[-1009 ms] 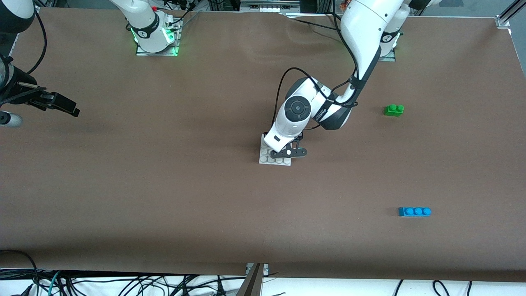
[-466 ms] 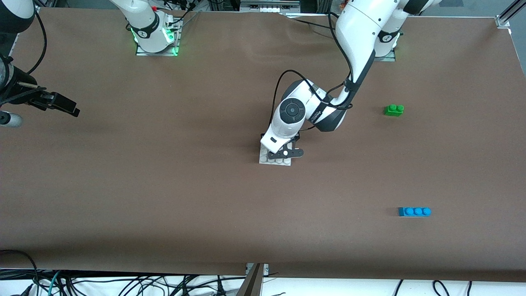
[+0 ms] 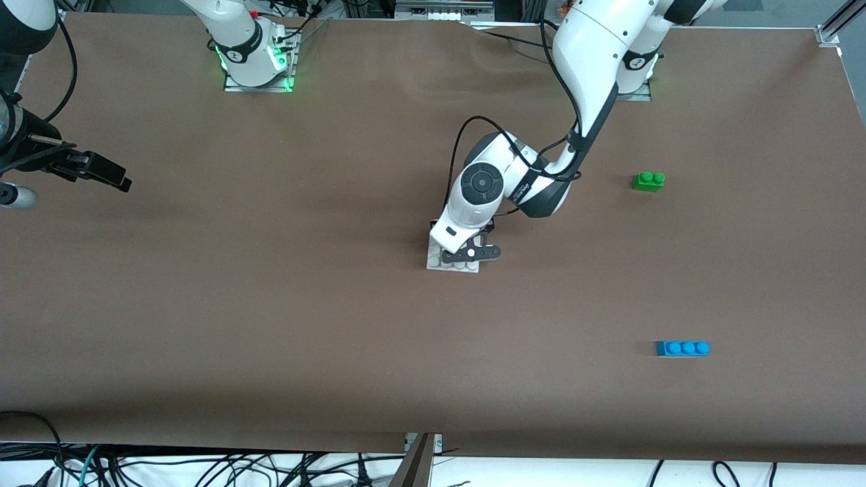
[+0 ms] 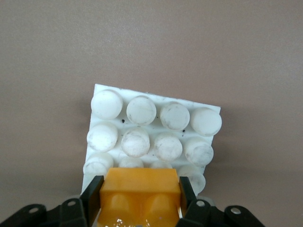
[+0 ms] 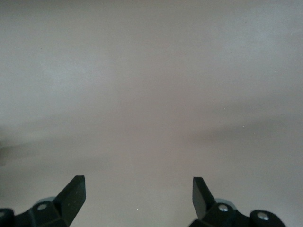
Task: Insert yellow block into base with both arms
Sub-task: 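Press the yellow brick down onto the plate studs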
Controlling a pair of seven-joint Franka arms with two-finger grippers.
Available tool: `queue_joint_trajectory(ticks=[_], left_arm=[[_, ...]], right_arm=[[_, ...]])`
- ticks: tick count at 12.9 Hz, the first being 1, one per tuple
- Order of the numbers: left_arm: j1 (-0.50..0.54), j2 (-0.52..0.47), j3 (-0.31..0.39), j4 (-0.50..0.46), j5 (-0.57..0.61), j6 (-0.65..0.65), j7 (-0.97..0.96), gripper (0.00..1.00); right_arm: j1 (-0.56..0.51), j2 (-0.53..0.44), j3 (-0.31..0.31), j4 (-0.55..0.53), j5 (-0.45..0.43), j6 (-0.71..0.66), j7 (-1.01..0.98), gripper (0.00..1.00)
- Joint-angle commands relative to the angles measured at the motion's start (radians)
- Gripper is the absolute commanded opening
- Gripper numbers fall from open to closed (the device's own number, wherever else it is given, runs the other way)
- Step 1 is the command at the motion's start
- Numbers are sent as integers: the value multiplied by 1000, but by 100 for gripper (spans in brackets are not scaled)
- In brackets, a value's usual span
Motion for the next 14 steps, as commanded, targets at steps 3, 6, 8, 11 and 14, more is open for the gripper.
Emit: queue_joint_trajectory(ticks=[3,6,8,11,14], left_arm=[[-19,43,21,52,-25,-16,-5,0],[-24,46,21,50,-25,-16,-8,0],[-30,52,21,47,-23,-16,-9,0],[-30,60,21,44,-23,-16,-11,0],[-30,74,20,42,-27,-16,-14,0]], right_arm=[[-4,-16,7,-9,-8,-10,4,100],[-4,-16,7,-10,-8,-10,4,100],[-4,-16,7,-9,-8,-10,4,100],[-4,-16,7,-9,-8,-10,4,100],[-4,-16,7,-10,-8,-10,4,100]])
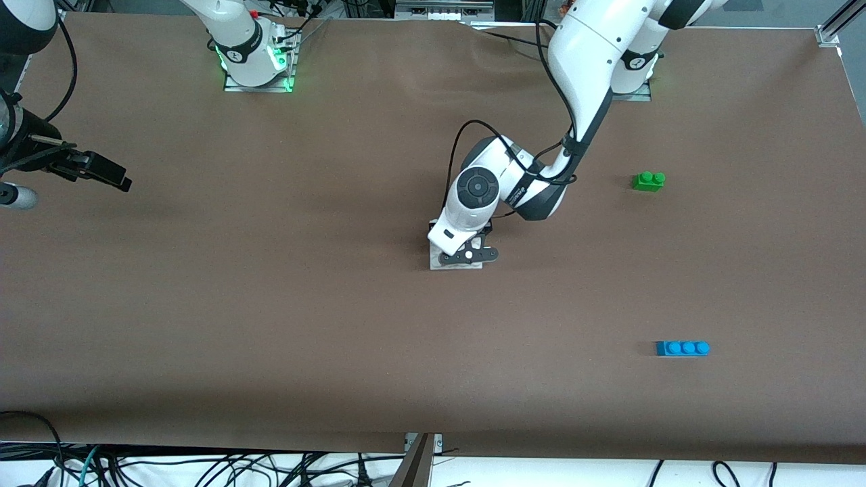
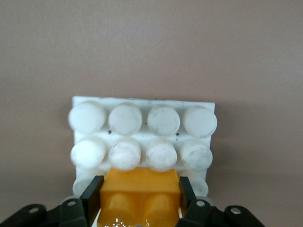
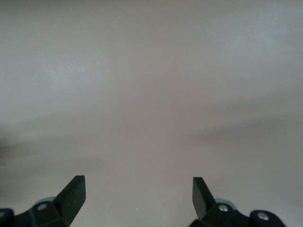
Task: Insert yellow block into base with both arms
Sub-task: 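Press the yellow brick down onto the plate studs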
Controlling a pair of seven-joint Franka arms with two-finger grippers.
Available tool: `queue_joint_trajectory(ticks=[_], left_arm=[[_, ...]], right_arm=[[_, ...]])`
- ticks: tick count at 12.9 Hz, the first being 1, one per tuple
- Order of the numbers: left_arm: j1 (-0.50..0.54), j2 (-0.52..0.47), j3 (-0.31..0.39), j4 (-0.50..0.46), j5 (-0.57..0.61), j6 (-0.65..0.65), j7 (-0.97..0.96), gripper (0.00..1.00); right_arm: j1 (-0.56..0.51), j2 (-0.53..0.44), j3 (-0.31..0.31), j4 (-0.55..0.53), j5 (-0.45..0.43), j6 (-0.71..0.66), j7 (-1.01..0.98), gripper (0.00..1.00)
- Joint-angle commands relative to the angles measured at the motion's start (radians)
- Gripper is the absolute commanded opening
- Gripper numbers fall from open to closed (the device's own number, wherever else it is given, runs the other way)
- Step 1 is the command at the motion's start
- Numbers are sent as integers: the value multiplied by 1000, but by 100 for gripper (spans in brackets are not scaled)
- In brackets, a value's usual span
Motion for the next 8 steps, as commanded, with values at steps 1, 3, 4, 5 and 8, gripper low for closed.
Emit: queue_joint_trajectory(ticks=[1,3,4,5,8], left_arm=[[-15,34,13,16,-26,-10,-11,0],[-15,34,11,16,-26,-10,-9,0],[-13,31,11,19,-26,-10,-6,45],[-12,20,11,19,-26,-10,-6,95],[13,-67,13,8,-25,-25,2,100]], right_arm=[[-4,-16,7,-9,-8,-9,4,100],[-4,-16,7,-10,-8,-9,4,100],[-4,-16,7,-9,-8,-9,4,100],[-4,-16,7,-10,-8,-9,4,100],[-4,-16,7,-10,-8,-9,4,100]])
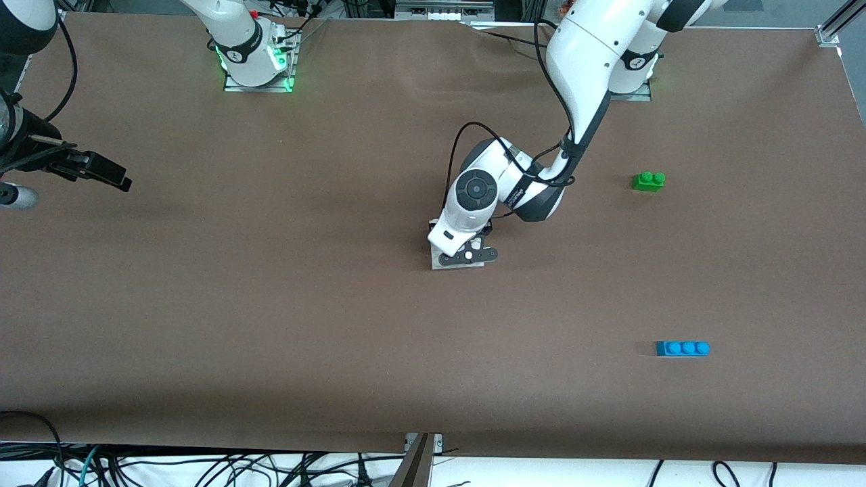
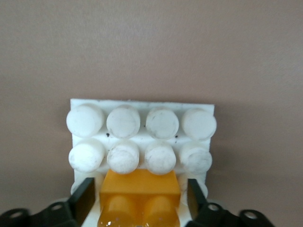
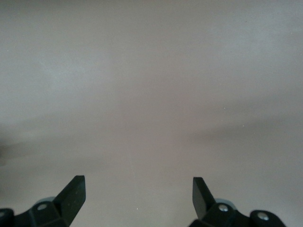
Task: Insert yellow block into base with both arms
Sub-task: 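Press the yellow brick down onto the plate studs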
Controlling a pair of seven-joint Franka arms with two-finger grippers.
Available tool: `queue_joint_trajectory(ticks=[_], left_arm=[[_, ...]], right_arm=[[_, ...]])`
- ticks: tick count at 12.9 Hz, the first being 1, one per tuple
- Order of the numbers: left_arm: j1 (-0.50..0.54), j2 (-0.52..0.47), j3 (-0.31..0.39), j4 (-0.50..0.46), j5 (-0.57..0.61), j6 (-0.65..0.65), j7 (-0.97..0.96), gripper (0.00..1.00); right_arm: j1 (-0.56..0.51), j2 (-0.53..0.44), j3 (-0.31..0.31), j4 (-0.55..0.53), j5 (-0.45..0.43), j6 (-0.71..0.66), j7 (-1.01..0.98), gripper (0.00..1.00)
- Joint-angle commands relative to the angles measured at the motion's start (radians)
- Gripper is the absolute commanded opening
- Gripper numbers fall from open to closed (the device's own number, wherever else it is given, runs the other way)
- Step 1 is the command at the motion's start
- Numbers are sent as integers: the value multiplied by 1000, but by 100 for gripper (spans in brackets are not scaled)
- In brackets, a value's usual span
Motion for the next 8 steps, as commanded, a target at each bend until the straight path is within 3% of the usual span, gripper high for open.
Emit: queue_joint_trajectory(ticks=[1,2,5,8], left_arm=[[25,-95,8,-16,-24,-42,11,100],[39,-135,8,-24,-26,-58,12,100],[134,-330,-2,-168,-24,-76,38,100],[263,-523,-2,-228,-23,-290,285,100]], right_arm=[[-4,-16,7,-10,-8,-8,4,100],[-4,-16,7,-10,-8,-8,4,100],[-4,-16,7,-9,-8,-8,4,100],[-4,-16,7,-10,-8,-8,4,100]])
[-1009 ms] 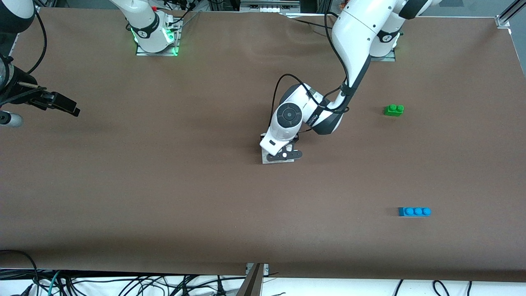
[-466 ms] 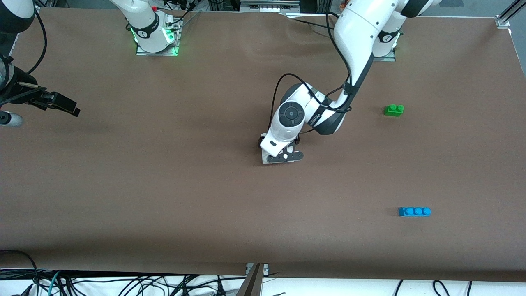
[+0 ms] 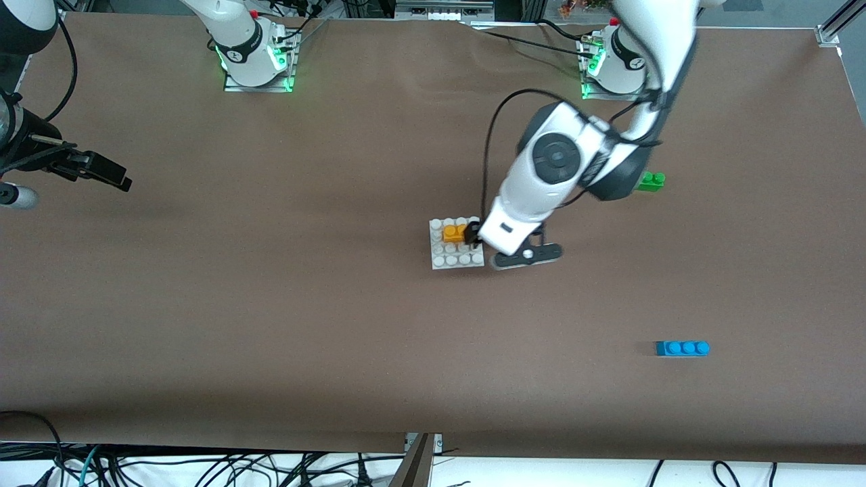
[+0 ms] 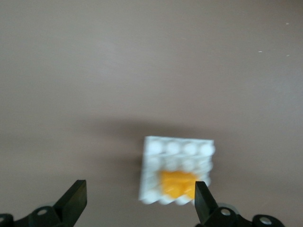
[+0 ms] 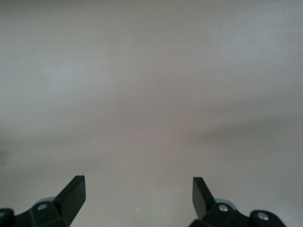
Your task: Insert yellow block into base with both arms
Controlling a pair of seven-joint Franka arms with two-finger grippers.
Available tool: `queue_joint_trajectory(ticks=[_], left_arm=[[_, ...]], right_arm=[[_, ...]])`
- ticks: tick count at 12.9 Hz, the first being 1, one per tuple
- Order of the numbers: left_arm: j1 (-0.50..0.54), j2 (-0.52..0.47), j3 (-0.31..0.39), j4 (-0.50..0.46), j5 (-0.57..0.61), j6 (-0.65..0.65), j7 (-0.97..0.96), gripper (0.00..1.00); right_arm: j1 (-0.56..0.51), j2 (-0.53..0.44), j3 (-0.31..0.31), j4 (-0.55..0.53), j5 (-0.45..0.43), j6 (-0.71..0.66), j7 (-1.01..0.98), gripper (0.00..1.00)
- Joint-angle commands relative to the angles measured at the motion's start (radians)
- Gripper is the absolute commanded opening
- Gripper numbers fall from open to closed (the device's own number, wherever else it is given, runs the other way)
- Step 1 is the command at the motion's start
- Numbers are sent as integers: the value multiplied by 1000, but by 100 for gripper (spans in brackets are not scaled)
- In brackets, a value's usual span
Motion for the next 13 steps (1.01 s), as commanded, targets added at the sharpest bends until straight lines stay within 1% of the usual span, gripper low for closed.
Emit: queue_joint_trajectory(ticks=[1,3,4,6,7,9,11,13], left_arm=[[118,-198,-8,-98,-23,-169,186,100],[162,-278,2,-96,-9,-301,279,100],[190,-312,12,-96,2,-344,330,100],[204,-358,79,-96,35,-394,442,100],[210,-375,117,-95,37,-407,529,100],[227,-396,182,-87,39,-467,612,100],[245,-424,196,-84,93,-490,655,100],[258,-430,196,-75,94,-521,662,100]], right_arm=[[-3,-16,6,-10,-8,-7,4,100],[-4,-16,6,-10,-8,-7,4,100],[-4,-16,6,-10,-8,-7,4,100],[-4,-16,6,-10,-8,-7,4,100],[-4,-16,6,-10,-8,-7,4,100],[-4,-16,6,-10,-8,-8,4,100],[-4,-16,6,-10,-8,-7,4,100],[-3,-16,6,-10,-8,-8,5,100]])
